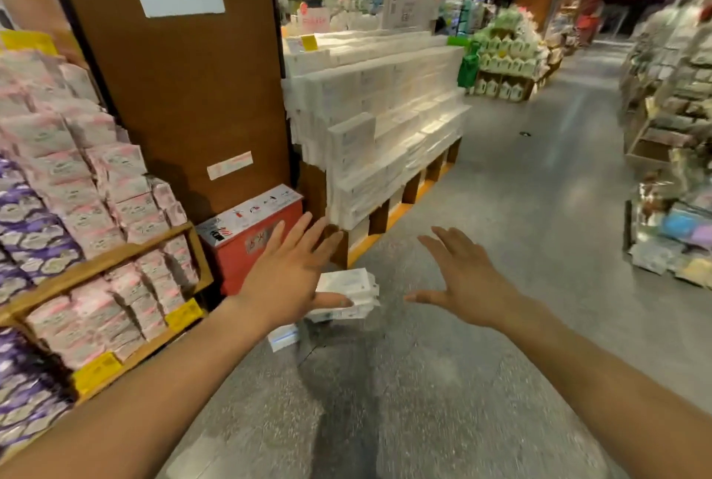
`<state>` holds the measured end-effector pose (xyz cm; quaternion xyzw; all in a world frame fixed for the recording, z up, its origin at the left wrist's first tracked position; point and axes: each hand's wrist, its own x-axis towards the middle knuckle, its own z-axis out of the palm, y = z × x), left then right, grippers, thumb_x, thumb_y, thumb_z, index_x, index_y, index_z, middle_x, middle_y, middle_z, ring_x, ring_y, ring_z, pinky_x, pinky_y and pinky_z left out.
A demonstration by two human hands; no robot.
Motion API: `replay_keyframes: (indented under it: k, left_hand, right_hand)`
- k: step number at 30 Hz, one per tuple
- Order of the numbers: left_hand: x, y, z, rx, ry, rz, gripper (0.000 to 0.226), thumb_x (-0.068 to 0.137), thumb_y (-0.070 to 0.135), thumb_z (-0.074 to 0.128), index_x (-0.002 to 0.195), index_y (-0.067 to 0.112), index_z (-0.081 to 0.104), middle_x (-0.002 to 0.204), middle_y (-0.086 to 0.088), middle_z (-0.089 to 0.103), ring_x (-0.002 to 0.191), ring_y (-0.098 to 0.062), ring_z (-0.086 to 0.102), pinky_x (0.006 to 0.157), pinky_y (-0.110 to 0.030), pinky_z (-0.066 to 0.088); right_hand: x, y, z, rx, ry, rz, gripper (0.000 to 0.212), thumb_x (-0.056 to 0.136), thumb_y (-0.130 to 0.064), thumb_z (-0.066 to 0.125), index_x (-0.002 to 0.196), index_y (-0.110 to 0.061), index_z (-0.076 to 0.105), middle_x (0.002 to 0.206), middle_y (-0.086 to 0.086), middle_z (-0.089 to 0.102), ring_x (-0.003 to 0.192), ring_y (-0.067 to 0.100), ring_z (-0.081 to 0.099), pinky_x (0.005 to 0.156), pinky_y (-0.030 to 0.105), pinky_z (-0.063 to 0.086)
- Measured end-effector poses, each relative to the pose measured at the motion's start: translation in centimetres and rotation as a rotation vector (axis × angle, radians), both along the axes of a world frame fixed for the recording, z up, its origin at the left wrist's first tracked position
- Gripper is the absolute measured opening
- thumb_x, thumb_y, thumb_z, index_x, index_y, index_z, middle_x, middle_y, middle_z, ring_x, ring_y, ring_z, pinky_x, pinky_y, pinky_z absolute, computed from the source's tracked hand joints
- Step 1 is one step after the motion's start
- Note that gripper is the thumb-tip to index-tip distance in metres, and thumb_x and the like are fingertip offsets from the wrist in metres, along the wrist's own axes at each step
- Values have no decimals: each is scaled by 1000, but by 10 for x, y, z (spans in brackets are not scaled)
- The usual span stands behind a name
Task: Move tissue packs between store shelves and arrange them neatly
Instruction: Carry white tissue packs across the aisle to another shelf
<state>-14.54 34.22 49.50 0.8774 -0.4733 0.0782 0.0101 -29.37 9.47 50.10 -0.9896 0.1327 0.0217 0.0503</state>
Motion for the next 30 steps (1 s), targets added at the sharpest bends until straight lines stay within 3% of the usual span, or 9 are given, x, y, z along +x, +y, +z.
replay_keyframes:
  k: [4, 7, 10, 13, 17, 21, 24, 25, 30]
  left_hand:
    - [73, -54, 1, -5, 36, 60, 119, 64, 95, 9, 162, 26, 9, 169, -7, 2, 155, -29, -7, 123, -51, -5]
    - [124, -88, 0, -24, 48, 80, 116, 69, 94, 13, 160, 22, 20, 167, -10, 13, 155, -33, 3, 119, -49, -6]
    - [171, -116, -11, -3, 54, 82, 113, 75, 94, 11, 155, 17, 36, 162, -16, 29, 151, -39, 20, 117, -56, 9]
    - [223, -145, -27, 27, 102, 99, 113, 77, 93, 8, 154, 16, 39, 160, -17, 30, 149, -41, 24, 117, -61, 17]
    - [304, -180, -62, 78, 168, 134, 104, 85, 88, 15, 143, 10, 54, 148, -21, 49, 138, -46, 44, 105, -70, 37]
    - [389, -221, -96, 69, 154, 160, 108, 84, 89, 13, 143, 9, 55, 147, -22, 51, 136, -45, 47, 106, -67, 35]
    - [441, -252, -115, 73, 185, 200, 116, 73, 96, 12, 155, 17, 36, 162, -15, 29, 150, -37, 25, 119, -57, 17]
    - [456, -260, -126, 75, 188, 205, 116, 73, 96, 12, 155, 18, 37, 161, -15, 30, 150, -37, 25, 119, -56, 16]
    - [529, -289, -207, 157, 320, 294, 109, 79, 92, 12, 138, 13, 58, 140, -18, 59, 132, -40, 54, 101, -61, 43]
  right_hand:
    - [88, -64, 9, 5, 32, 43, 107, 82, -80, 47, 163, -25, 4, 171, 2, -5, 157, 28, -4, 125, 56, 10]
    - [150, -104, 11, -4, 55, 70, 108, 79, -82, 42, 163, -24, 5, 171, 4, -5, 157, 29, -4, 125, 57, 11]
    - [205, -134, 4, 16, 81, 99, 107, 81, -80, 46, 163, -23, 5, 171, 3, -5, 157, 28, -5, 124, 58, 10]
    - [261, -162, -7, 37, 109, 121, 117, 69, -89, 30, 162, -23, 4, 171, 4, -5, 157, 28, -6, 125, 57, 8]
    - [341, -201, -35, 62, 133, 128, 123, 62, -93, 21, 162, -24, 3, 170, 3, -7, 157, 28, -8, 125, 57, 8]
    - [418, -238, -67, 82, 158, 102, 118, 66, -89, 29, 162, -24, 5, 171, 4, -5, 157, 29, -7, 125, 56, 7]
    - [465, -264, -89, 110, 173, 92, 116, 69, -88, 31, 162, -23, 8, 171, 3, -3, 157, 29, -5, 124, 54, 7]
    - [479, -273, -98, 121, 186, 95, 115, 69, -88, 30, 162, -23, 8, 170, 3, -3, 157, 29, -4, 124, 54, 8]
    - [556, -315, -183, 150, 219, 75, 134, 52, -104, -6, 160, -26, 11, 170, 2, 5, 157, 27, 1, 125, 54, 16]
